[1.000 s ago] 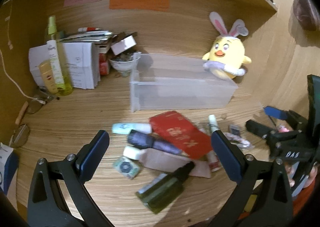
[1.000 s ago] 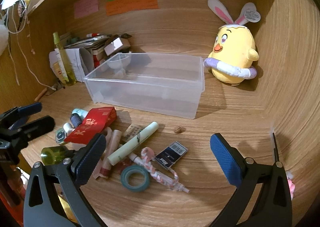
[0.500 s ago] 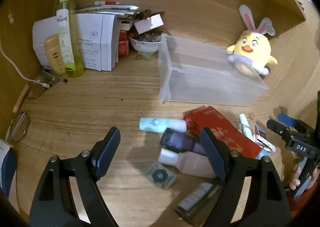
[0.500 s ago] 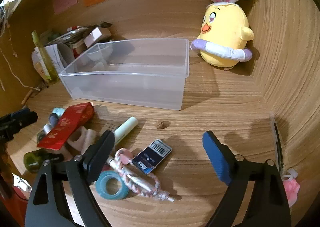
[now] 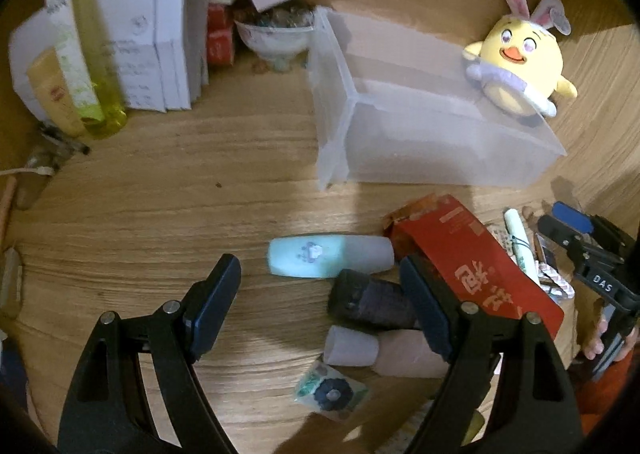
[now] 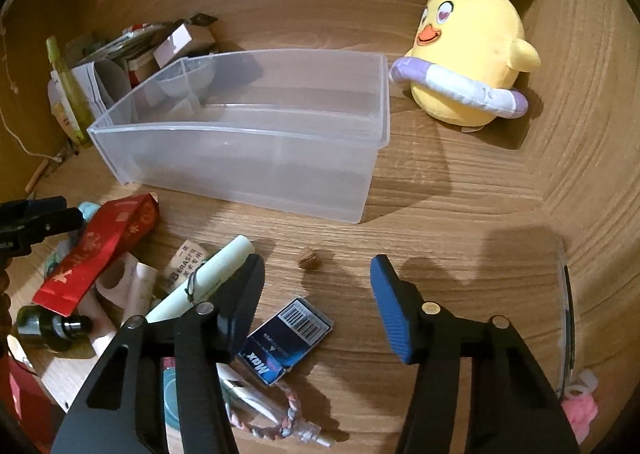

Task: Organize objects
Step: 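Grasp the light-blue tube with the left tool while the right tool grasps the brown bead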

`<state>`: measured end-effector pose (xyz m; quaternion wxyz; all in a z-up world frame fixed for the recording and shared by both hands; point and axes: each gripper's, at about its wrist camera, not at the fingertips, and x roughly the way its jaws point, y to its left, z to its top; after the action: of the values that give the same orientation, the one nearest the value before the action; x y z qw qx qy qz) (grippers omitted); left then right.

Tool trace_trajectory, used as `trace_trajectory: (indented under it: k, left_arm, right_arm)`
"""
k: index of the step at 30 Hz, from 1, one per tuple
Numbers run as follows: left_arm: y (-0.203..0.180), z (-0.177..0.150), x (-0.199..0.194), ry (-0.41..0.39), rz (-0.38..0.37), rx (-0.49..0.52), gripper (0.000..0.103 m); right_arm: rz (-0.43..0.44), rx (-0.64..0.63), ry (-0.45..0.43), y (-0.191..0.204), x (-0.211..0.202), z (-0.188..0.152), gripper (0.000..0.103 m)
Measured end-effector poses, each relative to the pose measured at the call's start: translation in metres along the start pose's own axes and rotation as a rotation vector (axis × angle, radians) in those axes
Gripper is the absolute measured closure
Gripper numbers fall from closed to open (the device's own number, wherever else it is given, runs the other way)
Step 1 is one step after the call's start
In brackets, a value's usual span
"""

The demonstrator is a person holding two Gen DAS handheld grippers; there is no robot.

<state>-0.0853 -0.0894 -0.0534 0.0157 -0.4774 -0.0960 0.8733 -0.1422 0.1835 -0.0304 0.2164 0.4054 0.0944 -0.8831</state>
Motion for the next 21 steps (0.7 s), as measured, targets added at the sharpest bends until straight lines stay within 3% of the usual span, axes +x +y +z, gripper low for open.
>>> trace_trajectory:
  k: [5, 13, 17, 21]
  left_arm:
    - [-0.005, 0.003, 0.009, 0.028, 0.006, 0.015, 0.020]
    - [-0.012, 0.011, 0.016, 0.028, 0.052, 0.082, 0.020]
    - [-0.009, 0.011, 0.017, 0.001, 0.071, 0.088, 0.030]
    - [-0.006, 0.013, 0.017, -0.013, 0.064, 0.073, 0.030]
  right_arm:
    - [0.018, -0.003, 0.019, -0.003, 0.008, 0.002, 0.055]
    - [0.044, -0.013, 0.059, -0.005, 0.022, 0.004, 0.073]
    - [0.046, -0.022, 0.057, -0.004, 0.024, 0.005, 0.081]
    - [0.045, -0.043, 0.048, -0.001, 0.026, 0.007, 0.091]
